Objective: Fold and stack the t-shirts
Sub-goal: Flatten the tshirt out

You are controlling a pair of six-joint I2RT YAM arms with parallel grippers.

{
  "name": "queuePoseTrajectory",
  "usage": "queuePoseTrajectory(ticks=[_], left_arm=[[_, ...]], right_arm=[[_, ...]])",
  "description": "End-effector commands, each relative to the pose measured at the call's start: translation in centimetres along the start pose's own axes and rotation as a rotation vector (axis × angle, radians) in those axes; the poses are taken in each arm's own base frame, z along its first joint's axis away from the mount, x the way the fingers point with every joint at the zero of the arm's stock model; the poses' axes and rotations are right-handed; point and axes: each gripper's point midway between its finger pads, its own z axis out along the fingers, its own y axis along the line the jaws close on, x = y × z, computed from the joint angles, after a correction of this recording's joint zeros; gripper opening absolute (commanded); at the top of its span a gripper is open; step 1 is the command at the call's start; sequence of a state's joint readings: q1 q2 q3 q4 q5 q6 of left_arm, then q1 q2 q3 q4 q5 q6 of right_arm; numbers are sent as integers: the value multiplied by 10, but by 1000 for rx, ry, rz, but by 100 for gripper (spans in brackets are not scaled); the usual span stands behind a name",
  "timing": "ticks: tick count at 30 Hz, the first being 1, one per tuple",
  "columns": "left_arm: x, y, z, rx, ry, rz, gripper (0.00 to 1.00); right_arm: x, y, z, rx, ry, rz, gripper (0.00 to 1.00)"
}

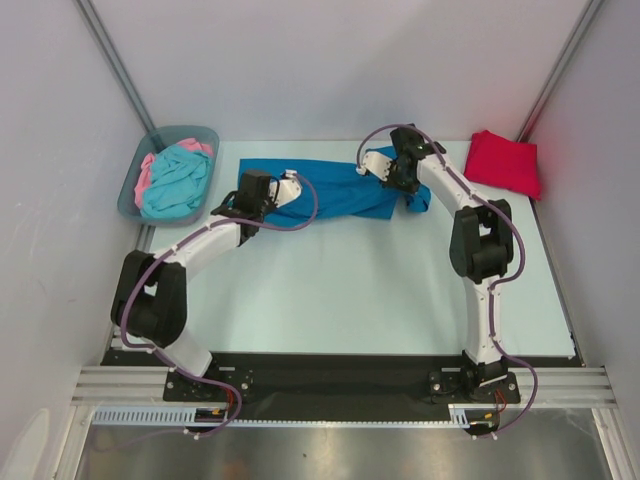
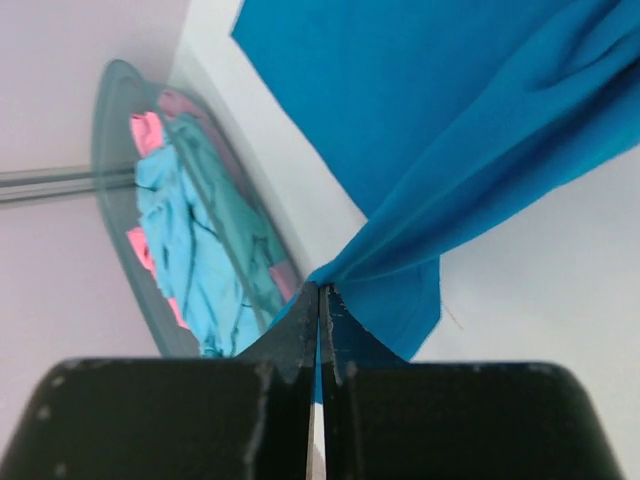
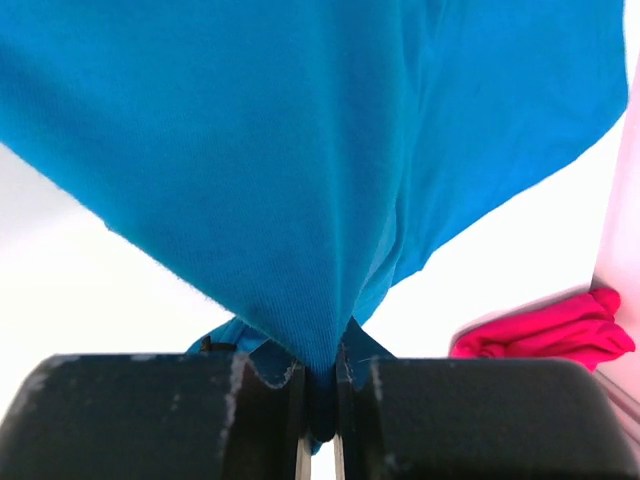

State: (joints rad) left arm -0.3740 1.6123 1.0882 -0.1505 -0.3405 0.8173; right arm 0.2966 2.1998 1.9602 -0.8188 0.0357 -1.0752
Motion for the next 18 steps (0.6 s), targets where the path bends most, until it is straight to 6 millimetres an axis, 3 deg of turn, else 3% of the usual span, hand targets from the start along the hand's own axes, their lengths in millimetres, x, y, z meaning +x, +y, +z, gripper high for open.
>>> queuePoseTrajectory(ticks=[1,7,12,18], left_arm=[[-20,39,-3,-152,-39,-15,0],[-14,75,0,-375,25,-51,0],[-6,86,3,-496,72,-35,0],[-7,90,8,-529,67,-22,0]], right_arm=[[2,-19,-19,27,-10,-47,11],[16,-20,-16,-49,-6,-35,12],[17,-22,-23,-85,-26,-10,11],[23,10,-28,-281,-14,7,11]])
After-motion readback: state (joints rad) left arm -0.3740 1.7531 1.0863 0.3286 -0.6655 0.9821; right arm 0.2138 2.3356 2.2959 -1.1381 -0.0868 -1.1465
